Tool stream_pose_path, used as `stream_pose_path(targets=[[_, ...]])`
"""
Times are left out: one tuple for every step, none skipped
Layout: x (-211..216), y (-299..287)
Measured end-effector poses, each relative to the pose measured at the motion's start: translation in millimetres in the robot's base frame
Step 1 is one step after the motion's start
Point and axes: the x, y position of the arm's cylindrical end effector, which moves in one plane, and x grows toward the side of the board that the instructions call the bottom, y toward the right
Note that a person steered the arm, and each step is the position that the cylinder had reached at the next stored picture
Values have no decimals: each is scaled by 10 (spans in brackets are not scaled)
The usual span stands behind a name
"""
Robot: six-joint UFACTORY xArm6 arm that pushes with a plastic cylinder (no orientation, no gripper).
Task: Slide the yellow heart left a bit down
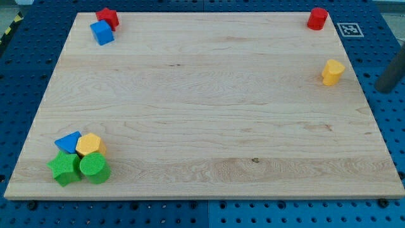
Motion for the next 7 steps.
stream_pose_path(targets=[[-336,-436],[-392,-775],[-392,-775],[-253,-853],[-190,-1031],[-190,-1270],[-158,-1117]])
